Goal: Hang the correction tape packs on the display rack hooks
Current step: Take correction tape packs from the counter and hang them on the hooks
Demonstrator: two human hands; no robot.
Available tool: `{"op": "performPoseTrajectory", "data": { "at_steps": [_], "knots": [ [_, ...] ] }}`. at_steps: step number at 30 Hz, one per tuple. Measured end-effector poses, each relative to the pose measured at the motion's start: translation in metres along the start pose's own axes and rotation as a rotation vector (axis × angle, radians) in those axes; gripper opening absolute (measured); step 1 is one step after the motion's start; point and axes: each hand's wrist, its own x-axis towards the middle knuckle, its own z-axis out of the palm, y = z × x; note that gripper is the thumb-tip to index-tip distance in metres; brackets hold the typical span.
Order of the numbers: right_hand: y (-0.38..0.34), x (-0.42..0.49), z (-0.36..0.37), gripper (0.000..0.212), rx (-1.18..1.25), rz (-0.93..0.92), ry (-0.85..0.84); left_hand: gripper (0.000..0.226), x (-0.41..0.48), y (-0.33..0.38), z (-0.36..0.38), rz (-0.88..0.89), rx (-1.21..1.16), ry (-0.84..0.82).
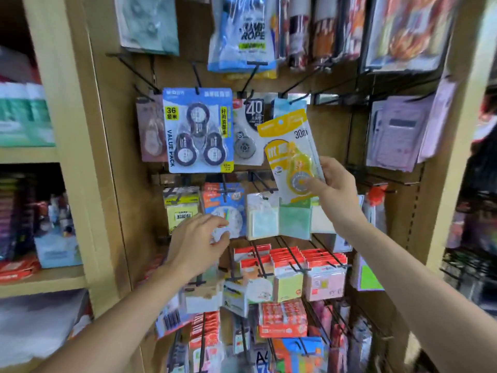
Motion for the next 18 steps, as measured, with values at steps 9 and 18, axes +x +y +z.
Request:
{"op": "performPoseTrajectory", "data": {
  "at_steps": [9, 18],
  "knots": [
    [-0.038, 0.044, -0.029, 0.043, -0.103, -0.166, 0.31, 0.017, 0.105, 0.05, -0.058, 0.251, -0.054, 0.393],
    [-0.041, 0.068, -0.061, 0.06, -0.153, -0.122, 0.259, 0.04, 0.157, 0.059, -0.023, 0.233, -0.171, -0.326]
  ]
}}
